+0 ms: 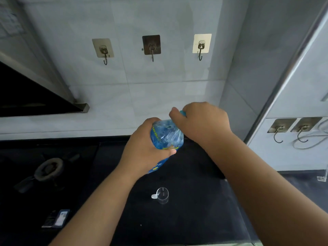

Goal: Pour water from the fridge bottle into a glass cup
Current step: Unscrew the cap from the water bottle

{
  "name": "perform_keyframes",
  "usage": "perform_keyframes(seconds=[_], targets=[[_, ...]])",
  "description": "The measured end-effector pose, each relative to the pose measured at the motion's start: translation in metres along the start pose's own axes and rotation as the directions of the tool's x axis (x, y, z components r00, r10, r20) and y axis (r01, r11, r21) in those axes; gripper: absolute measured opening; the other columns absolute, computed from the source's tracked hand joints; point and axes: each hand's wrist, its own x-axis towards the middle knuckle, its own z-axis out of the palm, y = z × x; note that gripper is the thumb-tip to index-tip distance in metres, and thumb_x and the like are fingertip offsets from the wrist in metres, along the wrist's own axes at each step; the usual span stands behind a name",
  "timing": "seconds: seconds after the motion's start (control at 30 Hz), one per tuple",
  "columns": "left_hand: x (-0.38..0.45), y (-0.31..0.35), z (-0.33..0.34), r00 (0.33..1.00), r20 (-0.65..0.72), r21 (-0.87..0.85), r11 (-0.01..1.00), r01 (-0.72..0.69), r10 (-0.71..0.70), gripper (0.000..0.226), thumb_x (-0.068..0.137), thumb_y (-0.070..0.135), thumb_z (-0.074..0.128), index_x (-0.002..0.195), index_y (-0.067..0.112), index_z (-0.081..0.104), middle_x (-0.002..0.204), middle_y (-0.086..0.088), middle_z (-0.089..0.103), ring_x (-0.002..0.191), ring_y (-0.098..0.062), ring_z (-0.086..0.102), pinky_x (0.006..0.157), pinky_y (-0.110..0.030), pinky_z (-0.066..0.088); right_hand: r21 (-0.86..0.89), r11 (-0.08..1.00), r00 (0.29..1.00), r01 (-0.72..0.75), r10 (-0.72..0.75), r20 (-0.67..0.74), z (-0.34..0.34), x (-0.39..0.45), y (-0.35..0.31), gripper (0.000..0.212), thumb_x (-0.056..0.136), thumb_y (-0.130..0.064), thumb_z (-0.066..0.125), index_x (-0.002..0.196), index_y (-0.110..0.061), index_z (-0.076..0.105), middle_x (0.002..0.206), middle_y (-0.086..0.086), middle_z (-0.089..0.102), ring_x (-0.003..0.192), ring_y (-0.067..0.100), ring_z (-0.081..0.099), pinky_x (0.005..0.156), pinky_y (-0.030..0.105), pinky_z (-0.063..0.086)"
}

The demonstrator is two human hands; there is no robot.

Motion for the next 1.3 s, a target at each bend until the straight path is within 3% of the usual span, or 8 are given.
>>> perform_keyframes(seconds=[0.07,0.13,0.27,0.4,0.47,0.73,1.0,1.3], targets=[[0.001,-0.004,-0.002,1.0,-0.023,0.0,1.0,0.001,-0.001,0.074,0.061,0.027,0.099,0.115,0.048,0.054,0.109,0.024,0.068,0.1,0.005,0.066,0.086,-0.023,0.054,-0.015,0.999,0.996,-0.029,0.03,0.089,0.0,0.002,-0.004,0.063,0.1,-0.06,0.037,0.061,-0.012,0.048,0.063,0.003,0.052,0.056,0.021,0.046,0.052,0.027,0.028],[0.002,-0.01,-0.016,0.996,0.074,-0.069,0.996,0.048,-0.043,0.078,0.06,0.023,0.101,0.119,0.046,0.056,0.114,0.018,0.07,0.105,-0.002,0.069,0.094,-0.033,0.058,0.109,0.979,0.984,0.173,-0.177,0.029,0.001,0.003,-0.005,0.062,0.101,-0.06,0.038,0.06,-0.014,0.044,0.059,0.0,0.048,0.057,0.023,0.048,0.053,0.031,0.03],[-0.002,-0.015,-0.044,0.967,0.253,-0.104,0.992,0.069,-0.041,0.084,0.06,0.018,0.101,0.128,0.043,0.058,0.121,0.011,0.072,0.113,-0.013,0.071,0.1,-0.05,0.058,0.138,0.753,0.765,0.644,-0.629,-0.138,0.003,0.003,-0.002,0.049,0.099,-0.055,0.039,0.065,-0.019,0.038,0.062,-0.008,0.038,0.061,0.02,0.041,0.057,0.031,0.027],[-0.004,-0.015,-0.037,0.995,0.084,0.048,0.998,0.051,-0.055,0.081,0.06,0.031,0.101,0.124,0.047,0.055,0.116,0.019,0.07,0.106,-0.001,0.068,0.097,-0.037,0.058,0.084,0.983,0.983,0.166,-0.172,0.071,0.004,-0.004,-0.018,0.061,0.098,-0.065,0.037,0.061,-0.017,0.041,0.061,-0.003,0.049,0.062,0.023,0.051,0.057,0.032,0.033],[-0.004,-0.02,-0.033,1.0,0.013,0.104,0.995,0.014,-0.016,0.078,0.06,0.034,0.099,0.122,0.046,0.053,0.116,0.021,0.066,0.106,0.0,0.066,0.094,-0.035,0.057,0.031,0.999,0.983,0.011,-0.017,0.182,0.008,-0.004,-0.022,0.067,0.098,-0.071,0.035,0.061,-0.016,0.047,0.064,-0.001,0.054,0.059,0.019,0.051,0.057,0.03,0.035],[-0.005,-0.025,-0.051,0.991,0.126,0.097,0.995,0.031,-0.043,0.081,0.062,0.028,0.1,0.125,0.045,0.053,0.117,0.021,0.066,0.106,0.004,0.065,0.086,-0.02,0.054,0.333,0.822,0.853,0.462,-0.515,0.087,0.02,-0.008,-0.007,0.049,0.098,-0.068,0.036,0.081,-0.022,0.042,0.077,-0.007,0.046,0.072,0.014,0.044,0.063,0.031,0.04],[0.0,-0.035,-0.04,0.999,0.004,0.121,0.992,0.035,-0.036,0.078,0.061,0.03,0.1,0.122,0.045,0.052,0.116,0.021,0.065,0.104,0.003,0.064,0.085,-0.02,0.052,0.352,0.921,0.954,0.17,-0.243,0.175,0.025,-0.016,-0.02,0.044,0.104,-0.06,0.041,0.1,-0.016,0.047,0.075,-0.001,0.061,0.071,0.022,0.06,0.06,0.038,0.045],[0.003,-0.041,-0.045,0.999,0.024,0.128,0.991,0.041,-0.045,0.079,0.062,0.028,0.1,0.121,0.047,0.052,0.116,0.021,0.064,0.104,0.004,0.064,0.089,-0.024,0.055,0.553,0.778,0.865,0.299,-0.465,0.186,0.026,-0.003,-0.002,0.025,0.104,-0.037,0.057,0.129,-0.032,0.06,0.112,-0.007,0.062,0.09,0.004,0.056,0.081,0.011,0.043]])
